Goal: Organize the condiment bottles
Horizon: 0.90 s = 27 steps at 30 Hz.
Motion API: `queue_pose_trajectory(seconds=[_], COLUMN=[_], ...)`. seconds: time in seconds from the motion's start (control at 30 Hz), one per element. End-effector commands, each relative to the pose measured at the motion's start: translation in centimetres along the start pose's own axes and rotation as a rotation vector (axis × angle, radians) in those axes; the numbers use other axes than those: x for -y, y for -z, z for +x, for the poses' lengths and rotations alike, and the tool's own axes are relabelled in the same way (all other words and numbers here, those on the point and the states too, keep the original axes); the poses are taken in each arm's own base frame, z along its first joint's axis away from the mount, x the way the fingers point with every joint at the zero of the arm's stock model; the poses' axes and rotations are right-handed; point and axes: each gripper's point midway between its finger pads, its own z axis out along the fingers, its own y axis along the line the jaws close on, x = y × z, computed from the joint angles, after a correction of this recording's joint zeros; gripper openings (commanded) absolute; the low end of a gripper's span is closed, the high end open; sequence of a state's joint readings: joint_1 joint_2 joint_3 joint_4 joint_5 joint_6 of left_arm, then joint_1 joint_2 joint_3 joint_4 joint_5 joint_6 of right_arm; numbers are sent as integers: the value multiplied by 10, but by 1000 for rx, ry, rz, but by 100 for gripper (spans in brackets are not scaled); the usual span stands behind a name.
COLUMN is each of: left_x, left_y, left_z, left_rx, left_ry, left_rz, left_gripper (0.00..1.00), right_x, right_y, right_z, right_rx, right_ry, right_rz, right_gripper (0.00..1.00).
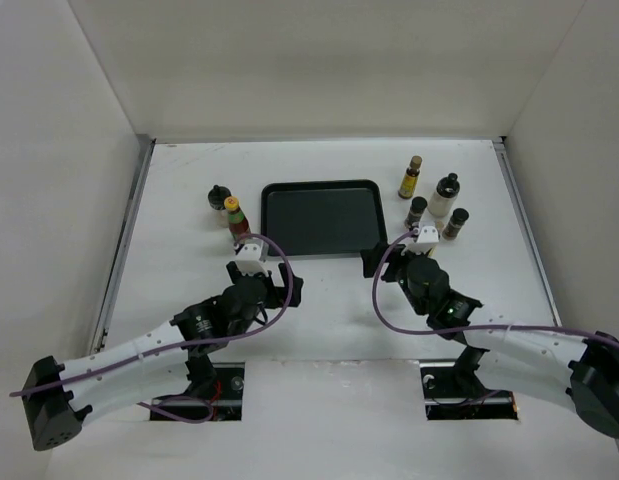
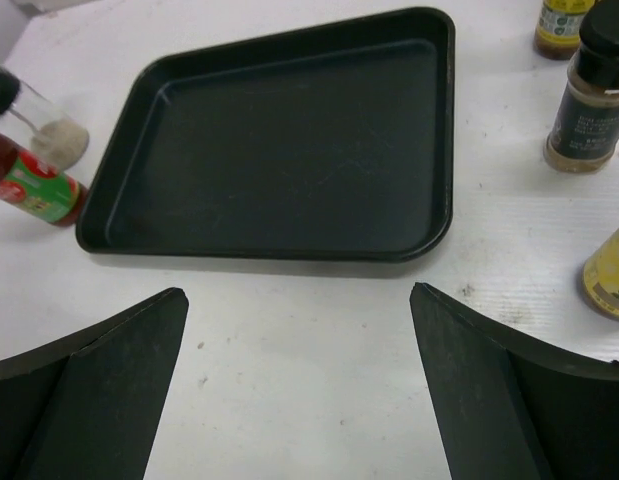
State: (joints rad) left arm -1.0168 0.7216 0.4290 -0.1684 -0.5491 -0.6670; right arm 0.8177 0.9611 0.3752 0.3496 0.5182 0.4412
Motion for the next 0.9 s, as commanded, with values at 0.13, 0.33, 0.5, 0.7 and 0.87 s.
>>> queue_pose_trajectory(seconds=[0.13,0.33,0.5,0.7,0.87], left_x=[13,12,13,10,-2], left_y=[7,4,3,0,-3], left_z=[-19,-16,-17,-8,26], left_rx=[70,62,63,46,-15], left_ry=[65,59,59,44,2], left_rz=[66,58,55,49,27], left_gripper=[100,100,100,100,100], right_x=[-9,-9,-9,-8,-9], right_y=[-4,-1,-1,-2,0], right_z=[-15,-18,-18,-16,-18], right_rx=[38,47,47,44,50], right_ry=[-25,-32,-32,-29,-35], right_rz=[-21,-24,-24,-22,-25], right_gripper=[100,100,100,100,100])
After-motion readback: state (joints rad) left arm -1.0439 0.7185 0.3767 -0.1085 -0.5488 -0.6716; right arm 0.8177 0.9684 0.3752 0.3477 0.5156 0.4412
